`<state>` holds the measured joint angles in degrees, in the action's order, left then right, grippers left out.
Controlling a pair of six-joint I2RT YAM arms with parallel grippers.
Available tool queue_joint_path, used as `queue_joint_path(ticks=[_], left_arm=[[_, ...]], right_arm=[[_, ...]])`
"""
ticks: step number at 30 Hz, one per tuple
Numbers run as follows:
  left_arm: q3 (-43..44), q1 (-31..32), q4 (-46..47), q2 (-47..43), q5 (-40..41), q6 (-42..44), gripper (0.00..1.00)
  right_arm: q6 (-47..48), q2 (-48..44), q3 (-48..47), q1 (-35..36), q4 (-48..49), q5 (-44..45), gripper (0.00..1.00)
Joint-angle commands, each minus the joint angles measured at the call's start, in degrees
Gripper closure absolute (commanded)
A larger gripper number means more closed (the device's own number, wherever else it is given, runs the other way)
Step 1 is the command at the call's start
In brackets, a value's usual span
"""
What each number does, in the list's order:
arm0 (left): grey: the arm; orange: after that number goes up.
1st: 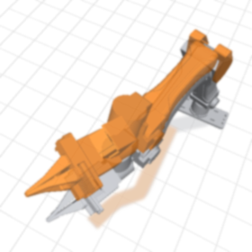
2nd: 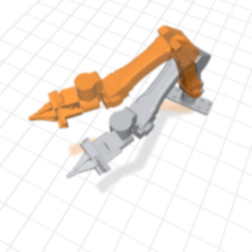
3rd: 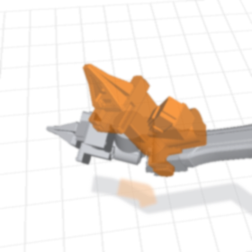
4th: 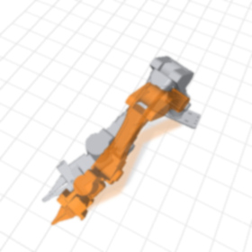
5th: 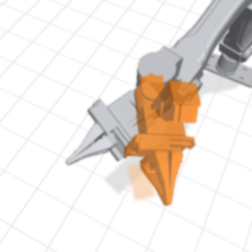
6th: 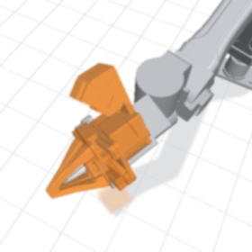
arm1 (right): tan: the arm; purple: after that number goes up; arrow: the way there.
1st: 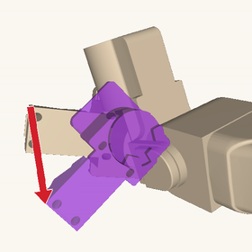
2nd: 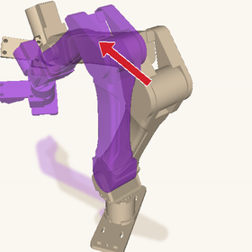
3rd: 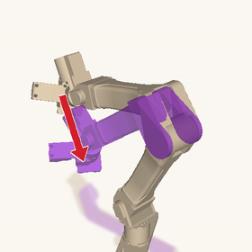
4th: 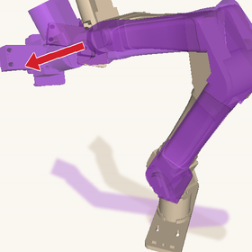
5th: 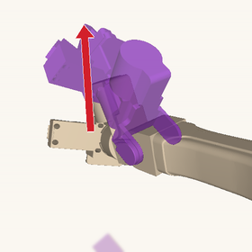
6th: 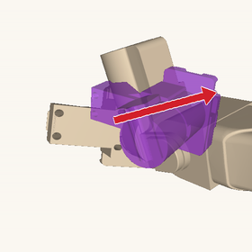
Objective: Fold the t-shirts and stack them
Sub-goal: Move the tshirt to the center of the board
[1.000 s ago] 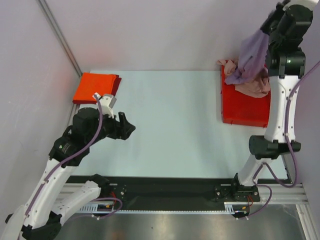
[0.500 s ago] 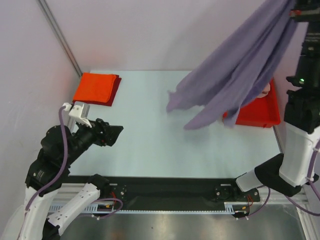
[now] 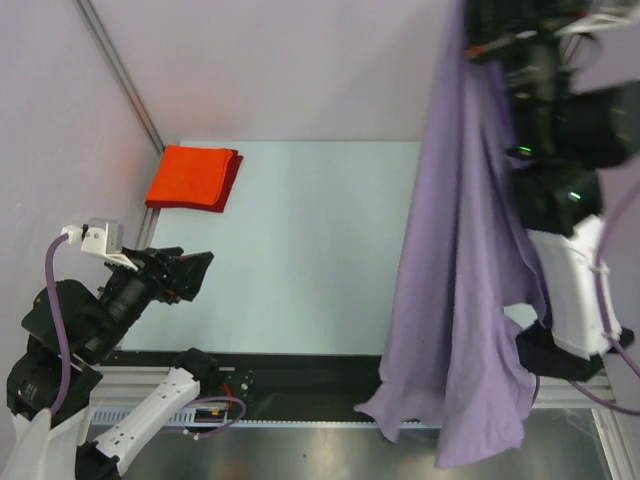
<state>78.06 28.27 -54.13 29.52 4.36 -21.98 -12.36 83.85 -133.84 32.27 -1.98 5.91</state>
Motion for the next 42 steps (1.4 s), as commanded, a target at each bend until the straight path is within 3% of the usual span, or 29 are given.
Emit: queue_joint_path(ticks=[1, 8, 11, 15, 16, 17, 21, 26, 27, 32, 37, 42], left_arm=[[1.65, 0.38, -2.73, -1.13, 3.02, -1.23, 0.24], [2.36, 0.29, -5.63, -2.53, 5.92, -2.19, 0.24], [2.97, 0.38, -6.60, -2.36, 6.97, -2.10, 0.23], [2.28, 0.38, -7.48, -0.96, 6.46, -2.10, 0.23], [1.92, 0.29, -7.40, -0.43, 5.93, -2.10, 0.24], [1.40, 0.29, -7.22, 0.53, 5.31, -2.19, 0.25], [-1.33, 0.38, -5.11, 3.96, 0.05, -2.89, 0.28], [-2.91, 0.29, -2.04, 9.23, -3.65, -3.51, 0.29], [-3.61, 0.29, -1.69, 11.42, -3.92, -3.69, 0.29], [-8.88, 0.47, 2.70, 17.50, -7.87, -6.14, 0.31], [-18.11, 0.73, 13.05, 23.12, -9.02, -10.71, 0.35], [-22.60, 2.75, 21.77, 33.39, -6.14, -9.85, 0.40]], right_arm=[[-3.11, 9.38, 1.83, 5.06, 1.54, -2.22, 1.00], [-6.53, 31.60, -13.09, 6.84, 3.65, 1.37, 1.00], [-8.03, 35.14, -16.63, 6.32, 4.44, 2.87, 1.00], [-10.14, 33.93, -13.04, 3.59, 2.96, 3.23, 1.00], [-10.31, 33.14, -9.63, 2.98, 2.25, 3.14, 1.00], [-10.84, 32.35, -7.94, 2.28, 0.50, 3.05, 0.91], [-11.99, 27.95, 2.16, -3.42, -6.97, 0.42, 0.70], [-10.76, 24.34, 10.00, -10.37, -20.31, -4.84, 0.25], [-10.32, 24.25, 10.53, -11.34, -27.39, -5.38, 0.23], [-4.26, 17.78, 22.36, -11.80, -38.26, -14.32, 0.28], [-3.90, 7.57, 46.76, -8.28, -37.05, -18.21, 0.32], [-7.14, 0.45, 60.79, -4.77, -34.50, -21.02, 0.33]])
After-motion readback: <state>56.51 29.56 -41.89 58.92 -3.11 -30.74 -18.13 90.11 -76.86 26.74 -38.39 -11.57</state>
